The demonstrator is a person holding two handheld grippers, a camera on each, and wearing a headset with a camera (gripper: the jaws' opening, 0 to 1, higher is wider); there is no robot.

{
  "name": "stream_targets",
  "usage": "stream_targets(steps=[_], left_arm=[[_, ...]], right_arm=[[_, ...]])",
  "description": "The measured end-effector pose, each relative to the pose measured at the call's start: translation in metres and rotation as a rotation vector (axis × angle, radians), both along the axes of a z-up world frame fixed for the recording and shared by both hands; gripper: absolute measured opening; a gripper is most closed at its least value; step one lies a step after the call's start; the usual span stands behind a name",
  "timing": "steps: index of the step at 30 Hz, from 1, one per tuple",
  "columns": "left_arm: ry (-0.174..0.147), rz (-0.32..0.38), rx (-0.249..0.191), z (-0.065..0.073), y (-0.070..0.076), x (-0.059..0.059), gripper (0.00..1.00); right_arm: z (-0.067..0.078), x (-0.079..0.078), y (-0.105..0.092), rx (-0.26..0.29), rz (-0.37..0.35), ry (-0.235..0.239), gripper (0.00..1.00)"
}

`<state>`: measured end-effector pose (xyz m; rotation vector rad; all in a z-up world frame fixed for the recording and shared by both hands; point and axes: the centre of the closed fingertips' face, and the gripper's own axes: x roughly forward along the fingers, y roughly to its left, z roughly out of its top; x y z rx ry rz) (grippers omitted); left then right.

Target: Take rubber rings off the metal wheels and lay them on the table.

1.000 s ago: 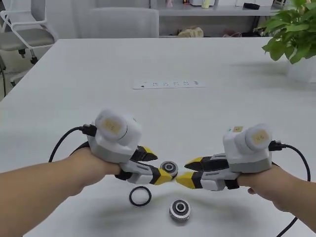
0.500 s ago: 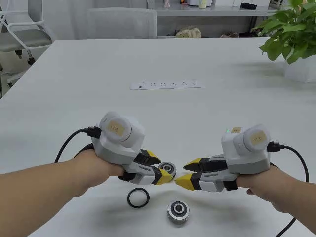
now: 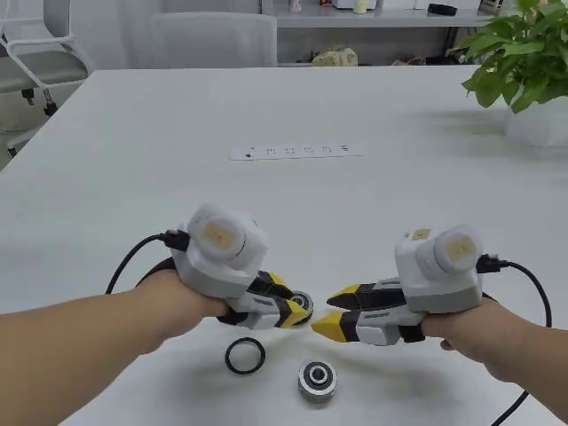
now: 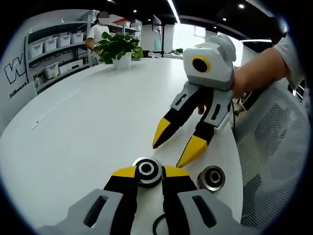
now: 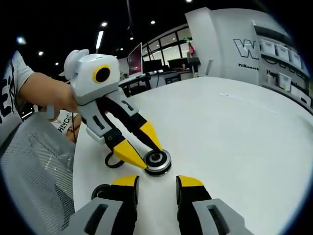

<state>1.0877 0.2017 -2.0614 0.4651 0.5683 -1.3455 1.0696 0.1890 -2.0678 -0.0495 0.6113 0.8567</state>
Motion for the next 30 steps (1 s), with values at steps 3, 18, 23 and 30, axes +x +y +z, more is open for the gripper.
stream_targets(steps=[3, 18, 23, 30], left_arm=[[-0.027, -0.006, 0.013, 0.000, 0.000, 0.001, 0.12], [-0.036, 0.018, 0.008, 0.001, -0.001, 0.004, 0.08], [-0.036, 0.027, 0.006, 0.001, -0.001, 0.004, 0.08], [-0.035, 0.036, 0.003, 0.001, -0.001, 0.005, 0.08]], right_arm=[[0.000, 0.001, 0.001, 0.000, 0.000, -0.001, 0.28], [-0.002, 0.005, 0.005, -0.016, 0.012, -0.008, 0.27], [-0.004, 0.006, 0.010, -0.029, 0.026, -0.012, 0.27], [-0.005, 0.012, 0.012, -0.024, 0.015, -0.014, 0.27]])
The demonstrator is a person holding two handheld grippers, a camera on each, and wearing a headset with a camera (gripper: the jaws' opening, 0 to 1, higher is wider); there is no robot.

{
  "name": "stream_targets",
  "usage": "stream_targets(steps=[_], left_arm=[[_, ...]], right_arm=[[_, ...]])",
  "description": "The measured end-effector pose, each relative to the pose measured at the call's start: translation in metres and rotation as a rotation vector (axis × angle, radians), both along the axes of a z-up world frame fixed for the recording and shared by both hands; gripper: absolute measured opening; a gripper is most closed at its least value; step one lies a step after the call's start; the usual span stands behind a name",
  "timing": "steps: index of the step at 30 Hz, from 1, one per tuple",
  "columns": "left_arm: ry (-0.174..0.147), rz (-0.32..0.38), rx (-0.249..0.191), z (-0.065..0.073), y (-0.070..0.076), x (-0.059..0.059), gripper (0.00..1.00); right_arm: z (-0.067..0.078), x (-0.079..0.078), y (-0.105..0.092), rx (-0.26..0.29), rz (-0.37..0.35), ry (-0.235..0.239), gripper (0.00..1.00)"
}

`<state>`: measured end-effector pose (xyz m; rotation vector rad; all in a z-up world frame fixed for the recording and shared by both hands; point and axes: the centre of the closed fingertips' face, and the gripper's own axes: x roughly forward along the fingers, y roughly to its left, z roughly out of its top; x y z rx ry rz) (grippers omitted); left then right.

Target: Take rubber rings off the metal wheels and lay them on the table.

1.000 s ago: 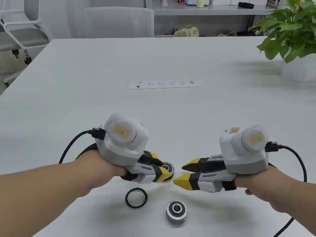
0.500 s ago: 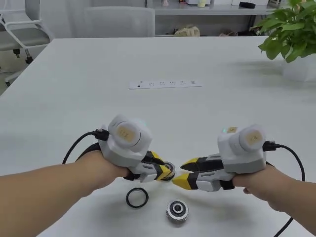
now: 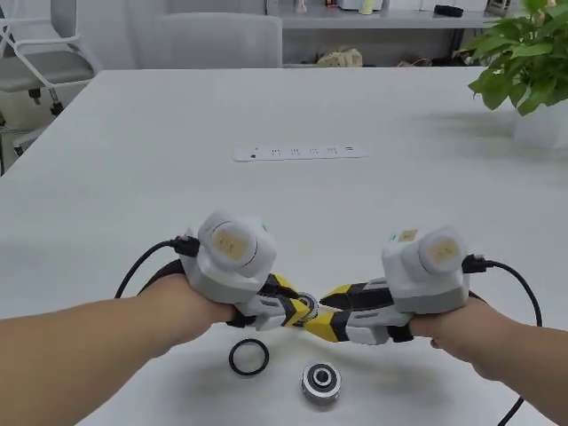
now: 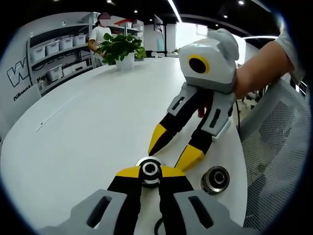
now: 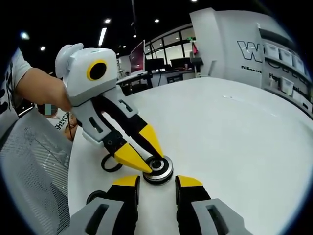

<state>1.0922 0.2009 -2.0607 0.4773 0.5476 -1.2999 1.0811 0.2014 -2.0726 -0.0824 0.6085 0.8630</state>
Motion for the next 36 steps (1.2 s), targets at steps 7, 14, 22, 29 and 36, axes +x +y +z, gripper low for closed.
stream_targets(steps=[7, 14, 22, 29, 36], left_arm=[[0.000, 0.006, -0.006, -0.0007, -0.0001, 0.0004, 0.08], [-0.002, 0.010, -0.003, -0.0006, -0.0001, 0.0002, 0.08], [-0.003, 0.016, -0.004, -0.0010, -0.0002, 0.0005, 0.07], [-0.002, 0.021, -0.002, -0.0011, -0.0003, 0.0006, 0.07], [0.001, 0.028, -0.002, -0.0009, -0.0003, 0.0004, 0.07]], right_arm=[[-0.0026, 0.0029, 0.0014, -0.009, -0.005, -0.010, 0.25], [-0.0041, 0.0032, 0.0039, -0.022, 0.005, -0.023, 0.24], [-0.0042, 0.0008, 0.0016, -0.024, 0.008, -0.028, 0.20], [-0.0059, -0.0007, -0.0017, -0.032, 0.010, -0.030, 0.16], [-0.0057, -0.0007, -0.0017, -0.033, 0.008, -0.030, 0.15]])
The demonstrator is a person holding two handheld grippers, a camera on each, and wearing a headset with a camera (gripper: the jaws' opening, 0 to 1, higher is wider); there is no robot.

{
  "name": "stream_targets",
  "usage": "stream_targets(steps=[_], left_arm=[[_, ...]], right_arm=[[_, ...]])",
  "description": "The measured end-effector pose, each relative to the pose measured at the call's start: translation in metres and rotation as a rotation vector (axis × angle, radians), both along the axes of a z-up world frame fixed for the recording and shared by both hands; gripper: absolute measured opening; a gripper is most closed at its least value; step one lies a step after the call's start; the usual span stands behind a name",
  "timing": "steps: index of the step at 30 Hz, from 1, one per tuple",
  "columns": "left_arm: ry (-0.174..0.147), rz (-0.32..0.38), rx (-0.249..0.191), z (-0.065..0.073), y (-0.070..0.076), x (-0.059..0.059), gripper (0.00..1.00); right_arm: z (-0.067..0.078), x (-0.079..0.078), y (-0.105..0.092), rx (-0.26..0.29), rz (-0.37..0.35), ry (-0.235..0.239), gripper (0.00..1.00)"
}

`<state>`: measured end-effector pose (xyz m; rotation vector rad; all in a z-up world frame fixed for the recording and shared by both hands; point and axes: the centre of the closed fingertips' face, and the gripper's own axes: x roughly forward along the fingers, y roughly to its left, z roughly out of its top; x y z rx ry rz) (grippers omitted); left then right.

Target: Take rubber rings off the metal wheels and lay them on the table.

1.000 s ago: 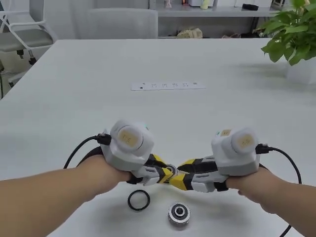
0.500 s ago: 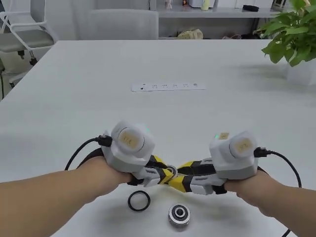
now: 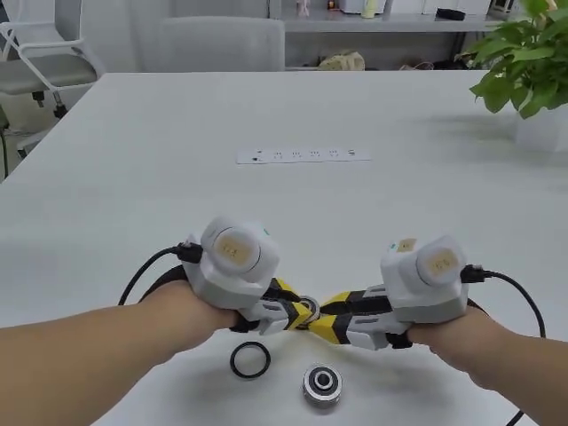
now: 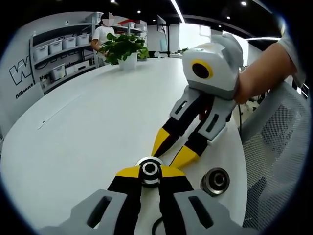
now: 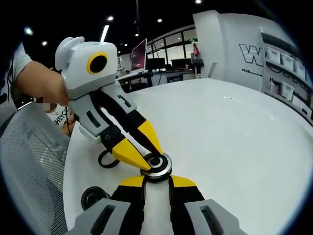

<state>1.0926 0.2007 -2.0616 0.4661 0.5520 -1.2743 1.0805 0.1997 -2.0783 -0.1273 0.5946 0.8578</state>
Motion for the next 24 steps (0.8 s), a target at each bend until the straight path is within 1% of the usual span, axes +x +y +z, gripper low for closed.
stream_targets(steps=[3, 4, 6, 12, 15, 19, 21, 24], left_arm=[[0.004, 0.005, -0.001, 0.0000, 0.0001, 0.0000, 0.07], [0.005, 0.006, -0.001, 0.0000, 0.0001, 0.0000, 0.07], [0.007, 0.007, -0.001, 0.0000, 0.0002, -0.0001, 0.07], [0.007, 0.009, -0.001, 0.0000, 0.0003, -0.0001, 0.07], [0.008, 0.011, 0.001, 0.0000, 0.0002, -0.0002, 0.07], [0.009, 0.012, 0.003, 0.0000, 0.0003, -0.0003, 0.07], [0.008, 0.012, 0.002, 0.0000, 0.0003, -0.0002, 0.07], [0.005, 0.011, 0.005, -0.0001, 0.0003, -0.0001, 0.07]], right_arm=[[0.0000, -0.0006, -0.0006, 0.001, -0.001, 0.003, 0.13], [-0.0013, -0.0018, -0.0021, -0.008, 0.003, 0.009, 0.12], [-0.0017, -0.0020, -0.0030, -0.001, -0.004, 0.012, 0.10], [-0.0015, -0.0023, -0.0033, 0.007, -0.012, 0.019, 0.08], [-0.0019, -0.0021, -0.0057, 0.013, -0.026, 0.029, 0.01], [-0.0021, -0.0020, -0.0056, 0.032, -0.043, 0.045, 0.00], [-0.0022, -0.0019, -0.0057, 0.048, -0.058, 0.060, 0.00], [-0.0024, -0.0012, -0.0064, 0.059, -0.074, 0.079, 0.00]])
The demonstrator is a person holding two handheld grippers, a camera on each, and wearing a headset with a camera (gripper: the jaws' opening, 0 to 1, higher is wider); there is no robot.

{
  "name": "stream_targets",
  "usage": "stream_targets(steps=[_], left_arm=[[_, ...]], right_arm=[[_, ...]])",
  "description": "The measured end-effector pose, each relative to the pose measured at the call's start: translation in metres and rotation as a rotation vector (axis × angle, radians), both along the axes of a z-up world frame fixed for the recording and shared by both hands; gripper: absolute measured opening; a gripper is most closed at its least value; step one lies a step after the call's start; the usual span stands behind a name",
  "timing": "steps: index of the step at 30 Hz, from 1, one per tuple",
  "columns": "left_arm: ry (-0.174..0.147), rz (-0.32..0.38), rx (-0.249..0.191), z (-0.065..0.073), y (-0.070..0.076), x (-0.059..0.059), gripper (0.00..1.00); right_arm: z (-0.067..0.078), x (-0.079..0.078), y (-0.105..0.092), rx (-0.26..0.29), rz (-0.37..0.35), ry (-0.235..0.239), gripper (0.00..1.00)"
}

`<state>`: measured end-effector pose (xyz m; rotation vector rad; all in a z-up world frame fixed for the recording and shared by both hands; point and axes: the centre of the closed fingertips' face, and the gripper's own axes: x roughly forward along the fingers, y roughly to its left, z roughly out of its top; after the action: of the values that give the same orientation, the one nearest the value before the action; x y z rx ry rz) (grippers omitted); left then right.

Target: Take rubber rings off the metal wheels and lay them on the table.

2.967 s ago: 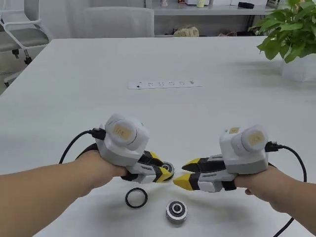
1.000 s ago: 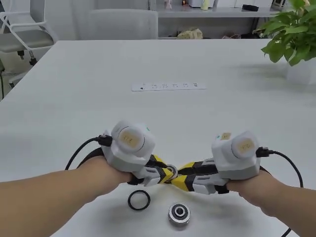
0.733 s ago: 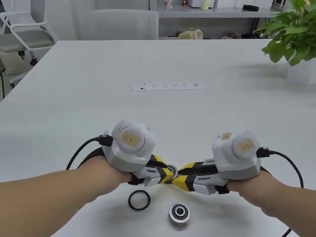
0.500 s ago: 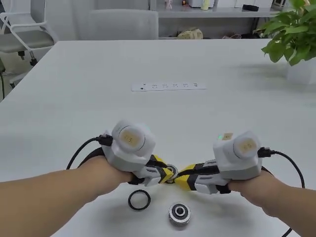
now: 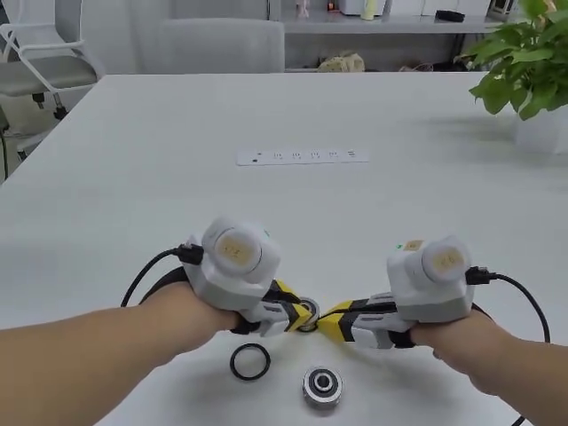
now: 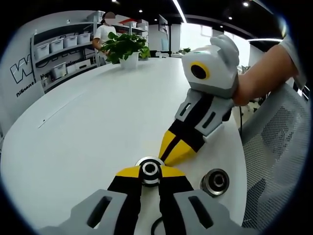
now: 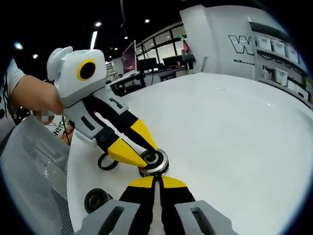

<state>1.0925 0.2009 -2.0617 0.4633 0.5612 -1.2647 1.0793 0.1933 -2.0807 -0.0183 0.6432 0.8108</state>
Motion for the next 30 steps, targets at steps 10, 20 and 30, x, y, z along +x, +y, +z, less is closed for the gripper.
stream_targets(steps=[10, 20, 30], left_arm=[[-0.004, 0.000, 0.002, 0.000, 0.000, 0.000, 0.07], [-0.009, 0.001, 0.002, 0.000, -0.001, 0.000, 0.07], [-0.012, 0.001, 0.003, 0.000, -0.002, -0.001, 0.07]], right_arm=[[0.001, 0.002, -0.002, 0.123, -0.114, 0.104, 0.00], [0.007, 0.008, -0.009, 0.248, -0.213, 0.177, 0.00], [0.012, 0.008, -0.009, 0.303, -0.232, 0.199, 0.00]])
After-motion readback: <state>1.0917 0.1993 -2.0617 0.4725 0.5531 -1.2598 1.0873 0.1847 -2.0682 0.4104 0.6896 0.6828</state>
